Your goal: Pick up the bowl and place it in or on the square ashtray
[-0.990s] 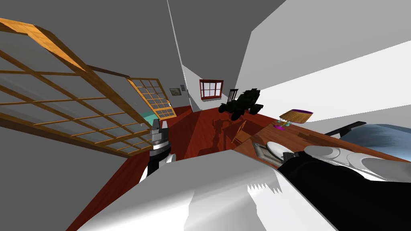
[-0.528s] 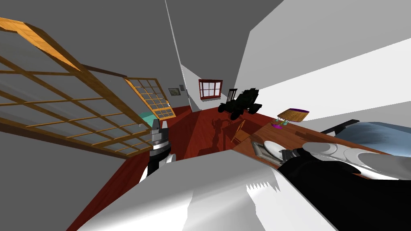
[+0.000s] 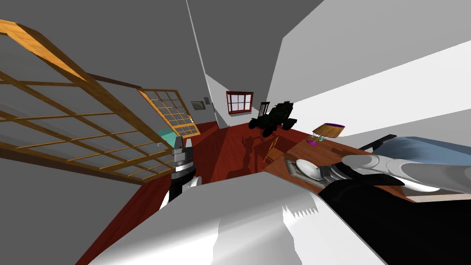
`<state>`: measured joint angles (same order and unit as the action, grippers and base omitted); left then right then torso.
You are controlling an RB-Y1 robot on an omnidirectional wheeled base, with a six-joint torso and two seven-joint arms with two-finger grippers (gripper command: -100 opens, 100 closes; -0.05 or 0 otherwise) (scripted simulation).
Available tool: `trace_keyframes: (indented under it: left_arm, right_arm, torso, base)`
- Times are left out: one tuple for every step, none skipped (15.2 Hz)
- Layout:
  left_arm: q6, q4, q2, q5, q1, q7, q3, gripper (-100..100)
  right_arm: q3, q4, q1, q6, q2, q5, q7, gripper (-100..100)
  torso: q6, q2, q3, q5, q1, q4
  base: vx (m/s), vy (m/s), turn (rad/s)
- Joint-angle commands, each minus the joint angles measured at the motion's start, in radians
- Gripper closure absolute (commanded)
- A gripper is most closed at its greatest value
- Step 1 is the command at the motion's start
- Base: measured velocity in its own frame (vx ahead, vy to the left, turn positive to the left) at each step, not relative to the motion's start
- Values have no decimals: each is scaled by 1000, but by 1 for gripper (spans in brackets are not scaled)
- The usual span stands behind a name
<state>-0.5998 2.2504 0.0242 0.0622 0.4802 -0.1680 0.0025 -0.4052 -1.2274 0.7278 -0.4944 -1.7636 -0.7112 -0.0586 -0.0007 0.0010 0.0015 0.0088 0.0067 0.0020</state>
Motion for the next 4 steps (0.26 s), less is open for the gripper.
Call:
trace_keyframes:
  left_arm:
    - [0,0,0,0,0,0,0,0]
    - [0,0,0,0,0,0,0,0]
    - [0,0,0,0,0,0,0,0]
    - [0,0,0,0,0,0,0,0]
  right_arm:
    - [0,0,0,0,0,0,0,-100]
    - [0,0,0,0,0,0,0,-100]
    - [0,0,0,0,0,0,0,-100]
    - [0,0,0,0,0,0,0,-100]
  torso:
    - [0,0,0,0,0,0]
    - [0,0,0,0,0,0]
    - [0,-1,0,0,0,0]
    - [0,-1,-1,0,0,0]
  base:
    - [0,0,0]
    - [0,0,0]
    - [0,0,0]
    - [0,0,0]
